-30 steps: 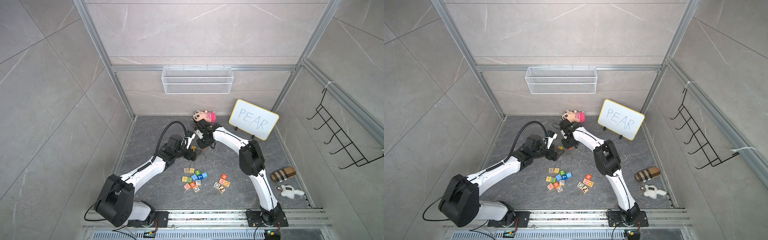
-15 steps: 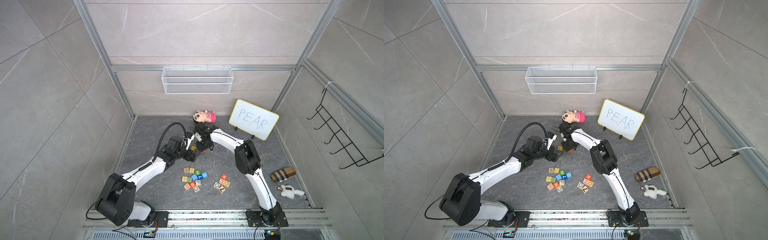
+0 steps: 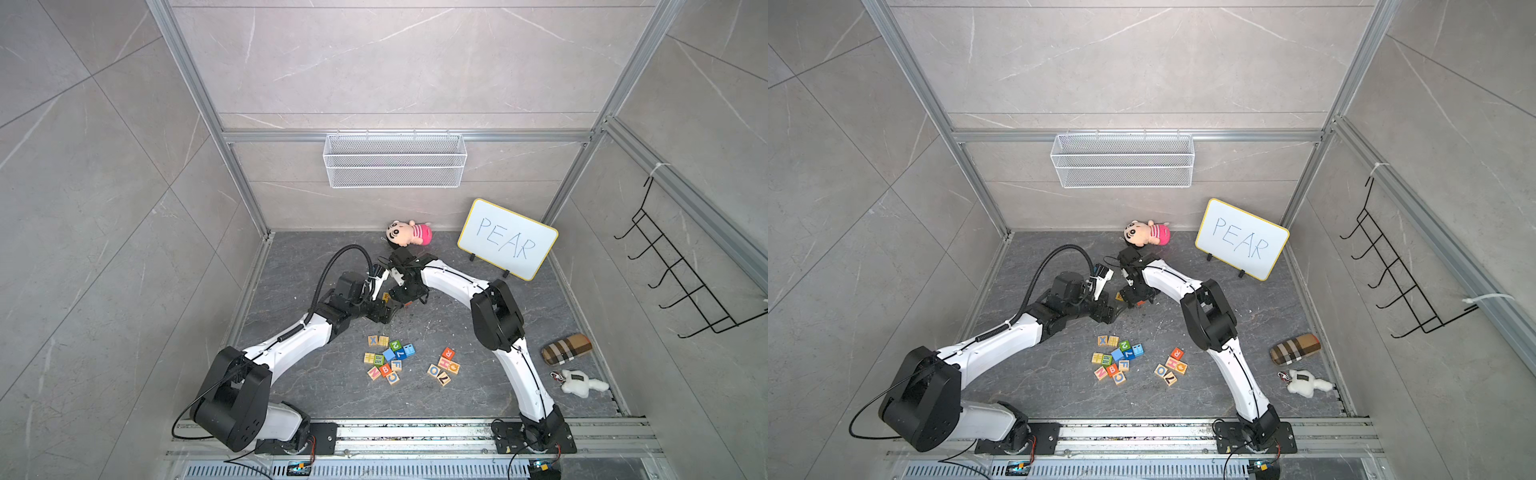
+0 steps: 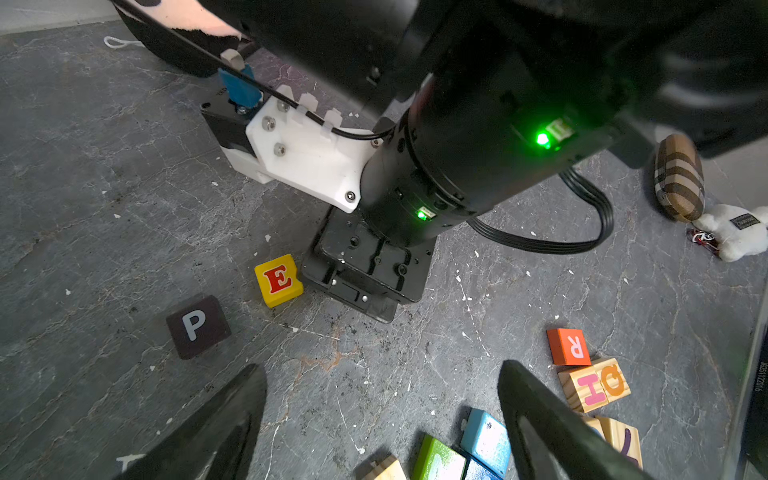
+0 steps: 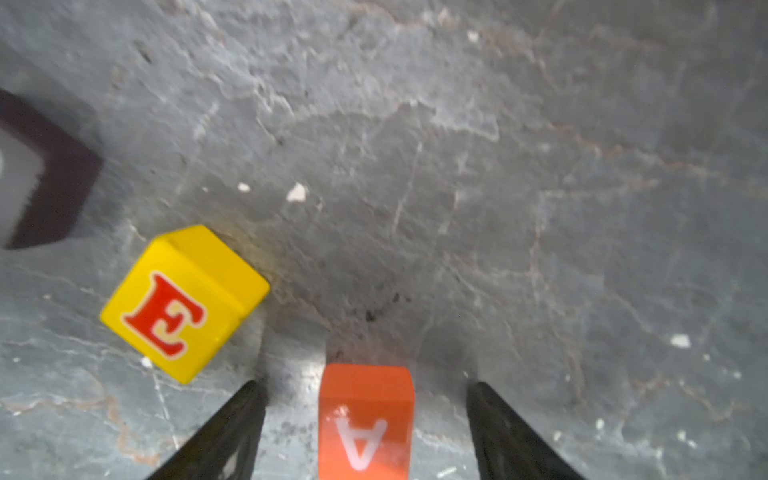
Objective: Spell the uppercase word “pear” with letter blocks
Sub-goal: Place the letter block at the center of the board.
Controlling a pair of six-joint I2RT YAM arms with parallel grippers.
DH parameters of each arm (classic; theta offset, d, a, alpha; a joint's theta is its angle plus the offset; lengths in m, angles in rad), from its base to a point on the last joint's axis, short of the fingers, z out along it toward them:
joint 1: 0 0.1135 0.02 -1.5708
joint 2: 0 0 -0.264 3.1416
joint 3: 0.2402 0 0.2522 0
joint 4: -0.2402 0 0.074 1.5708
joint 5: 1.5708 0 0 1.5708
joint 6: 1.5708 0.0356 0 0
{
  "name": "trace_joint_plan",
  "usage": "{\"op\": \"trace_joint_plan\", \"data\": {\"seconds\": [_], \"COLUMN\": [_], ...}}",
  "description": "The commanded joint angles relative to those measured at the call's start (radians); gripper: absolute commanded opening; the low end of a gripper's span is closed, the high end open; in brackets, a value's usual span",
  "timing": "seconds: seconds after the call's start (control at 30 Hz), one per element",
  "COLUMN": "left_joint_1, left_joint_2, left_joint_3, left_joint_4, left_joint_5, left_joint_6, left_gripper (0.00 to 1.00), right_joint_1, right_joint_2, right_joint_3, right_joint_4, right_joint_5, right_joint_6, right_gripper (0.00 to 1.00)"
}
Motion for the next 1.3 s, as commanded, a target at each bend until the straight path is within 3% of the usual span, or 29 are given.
{"op": "trace_joint_plan", "data": {"seconds": [0.0, 0.43, 0.9, 1.27], "left_joint_1": [0.004, 0.004, 0.004, 0.004], "left_joint_2": [-0.030, -0.027, -0.036, -0.051], "left_joint_3": [0.016, 0.023, 0.028, 0.016], "left_joint_4": [0.000, 0.001, -0.005, -0.007], "left_joint_5": [-0.003, 0.009, 0.001, -0.003], "left_joint_6": [0.008, 0.002, 0.008, 0.002], "left_gripper": [0.90, 0.90, 0.91, 0.91], "right_joint_1": [0.004, -0.018, -0.062, -0.094], "right_joint_2": [-0.046, -0.082, -0.147, -0.075], "right_joint_3": [-0.045, -0.068, -0.145, -0.019], "right_joint_4": [-0.007, -0.022, -0.016, -0.033], "right_joint_5": [0.060, 0.149, 0.161, 0.148], "right_joint_6": [0.017, 0.011, -0.015, 0.002], "right_gripper": [0.80, 0.79, 0.79, 0.79]}}
